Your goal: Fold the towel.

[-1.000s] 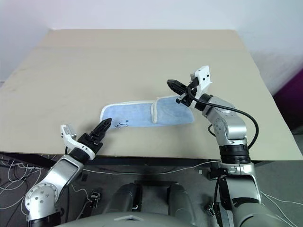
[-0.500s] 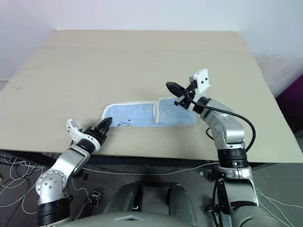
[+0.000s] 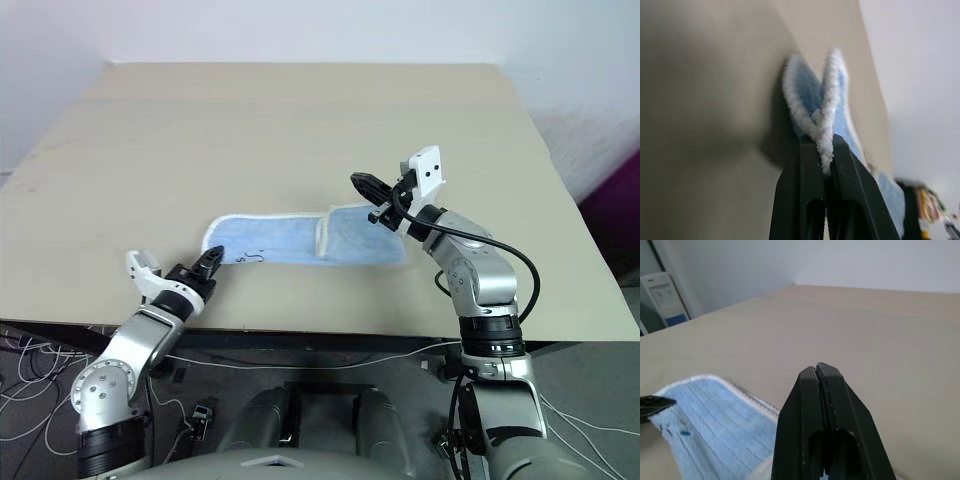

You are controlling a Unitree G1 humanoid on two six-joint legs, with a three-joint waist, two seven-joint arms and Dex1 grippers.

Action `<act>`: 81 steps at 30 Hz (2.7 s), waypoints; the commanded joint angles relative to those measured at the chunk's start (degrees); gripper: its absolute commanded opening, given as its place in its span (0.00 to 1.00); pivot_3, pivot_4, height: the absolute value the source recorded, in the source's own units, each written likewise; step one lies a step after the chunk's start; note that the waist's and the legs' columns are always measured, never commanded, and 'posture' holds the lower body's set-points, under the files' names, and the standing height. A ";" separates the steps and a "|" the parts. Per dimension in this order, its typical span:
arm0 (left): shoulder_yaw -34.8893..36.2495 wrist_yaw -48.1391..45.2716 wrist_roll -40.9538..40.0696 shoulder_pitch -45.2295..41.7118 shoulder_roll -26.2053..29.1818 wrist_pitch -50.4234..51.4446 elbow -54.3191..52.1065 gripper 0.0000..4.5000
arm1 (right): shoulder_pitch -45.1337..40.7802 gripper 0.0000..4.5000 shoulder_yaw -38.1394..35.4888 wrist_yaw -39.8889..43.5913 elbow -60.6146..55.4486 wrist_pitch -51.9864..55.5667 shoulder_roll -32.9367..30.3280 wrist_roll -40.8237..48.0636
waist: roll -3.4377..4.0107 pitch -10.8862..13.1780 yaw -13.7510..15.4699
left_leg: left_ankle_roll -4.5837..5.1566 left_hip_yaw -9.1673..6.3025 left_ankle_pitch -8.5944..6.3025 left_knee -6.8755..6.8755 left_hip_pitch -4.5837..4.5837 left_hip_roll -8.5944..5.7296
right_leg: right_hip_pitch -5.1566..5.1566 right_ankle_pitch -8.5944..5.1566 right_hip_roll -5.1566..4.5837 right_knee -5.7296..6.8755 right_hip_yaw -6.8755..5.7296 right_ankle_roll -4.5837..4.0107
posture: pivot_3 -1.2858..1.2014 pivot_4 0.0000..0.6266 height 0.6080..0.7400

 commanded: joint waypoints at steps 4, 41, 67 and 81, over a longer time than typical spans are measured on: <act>9.36 -6.51 0.23 -2.37 10.20 -3.30 1.70 0.01 | 0.20 0.00 -1.36 -0.23 -2.37 -0.41 -0.51 0.87 | 0.01 0.02 -0.79 | -0.02 0.00 0.01 -0.01 -0.15 0.02 | -0.17 0.00 0.01 0.02 0.00 0.00 | 0.52 0.24 1.00; -29.83 -42.79 39.51 -21.28 19.75 6.65 -2.10 0.34 | 6.09 0.00 -3.39 -5.54 -7.91 -1.12 -0.67 0.45 | 0.04 0.26 -0.95 | -0.03 0.05 0.03 -0.16 -0.23 0.00 | -0.33 0.01 -0.02 -0.02 0.07 0.02 | 0.52 0.24 1.00; -26.90 -44.18 55.16 -21.91 19.03 -6.24 10.21 0.35 | -0.56 0.00 17.59 0.85 -0.92 0.53 3.22 -8.29 | 0.02 0.27 -0.95 | -0.04 0.00 0.04 -0.13 -0.23 -0.09 | -0.32 0.01 0.02 0.00 -0.01 0.03 | 0.52 0.24 1.00; -20.15 -45.64 52.84 -17.44 14.21 -11.03 9.78 0.35 | 4.85 0.00 15.38 1.66 -0.03 -0.83 2.98 -9.88 | 0.01 0.25 -0.87 | -0.06 -0.02 0.04 -0.15 -0.21 -0.06 | -0.33 0.01 -0.08 0.03 0.02 0.03 | 0.52 0.24 1.00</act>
